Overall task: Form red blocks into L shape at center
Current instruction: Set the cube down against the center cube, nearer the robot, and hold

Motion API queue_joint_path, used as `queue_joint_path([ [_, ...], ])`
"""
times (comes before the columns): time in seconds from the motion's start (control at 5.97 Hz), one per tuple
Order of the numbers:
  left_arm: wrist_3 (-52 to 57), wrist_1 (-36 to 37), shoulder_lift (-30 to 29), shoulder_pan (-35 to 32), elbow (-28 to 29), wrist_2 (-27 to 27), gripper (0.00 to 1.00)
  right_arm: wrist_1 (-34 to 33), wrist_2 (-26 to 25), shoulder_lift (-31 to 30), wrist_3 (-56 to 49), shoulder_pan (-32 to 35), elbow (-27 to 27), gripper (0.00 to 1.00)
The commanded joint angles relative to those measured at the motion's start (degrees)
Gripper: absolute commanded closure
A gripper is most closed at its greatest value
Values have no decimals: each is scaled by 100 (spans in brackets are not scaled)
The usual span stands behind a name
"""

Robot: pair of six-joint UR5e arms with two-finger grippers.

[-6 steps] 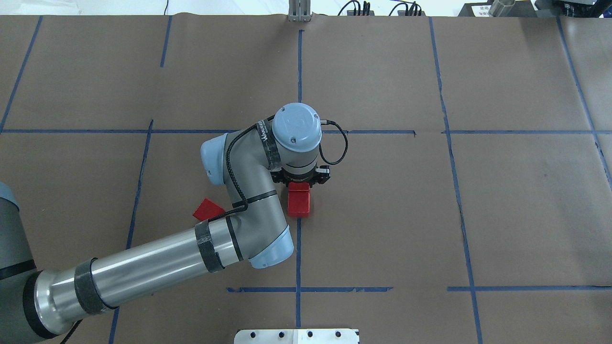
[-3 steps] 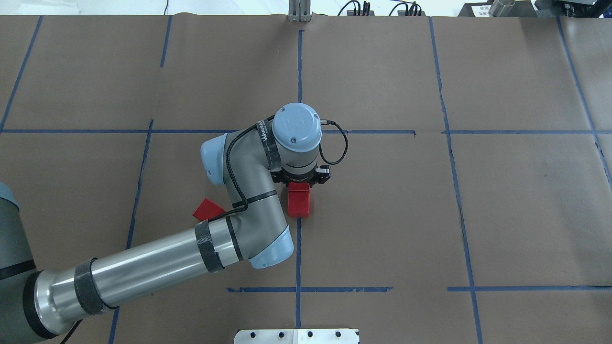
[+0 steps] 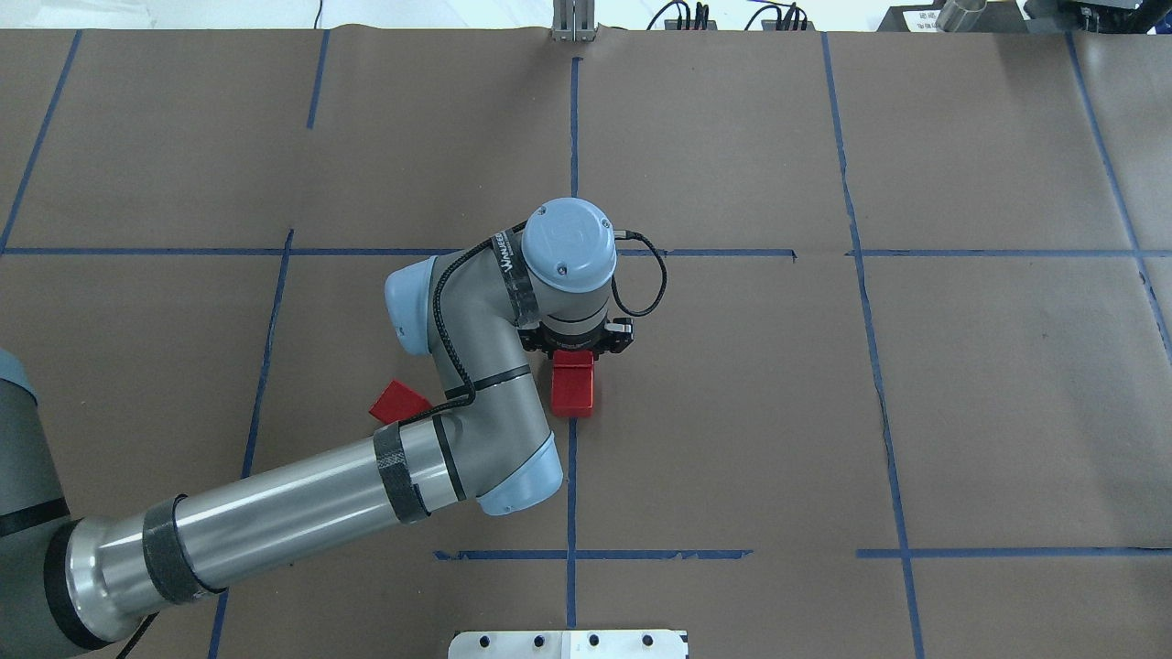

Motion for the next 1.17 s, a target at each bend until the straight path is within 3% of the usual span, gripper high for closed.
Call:
queue_joint_path([
  [0.0, 0, -1, 0, 1, -3, 0, 57, 0, 1, 0, 0, 0, 0, 0],
  [1.0, 0, -1, -9, 1, -3, -9, 36, 0, 1, 0, 9, 0, 9, 0],
])
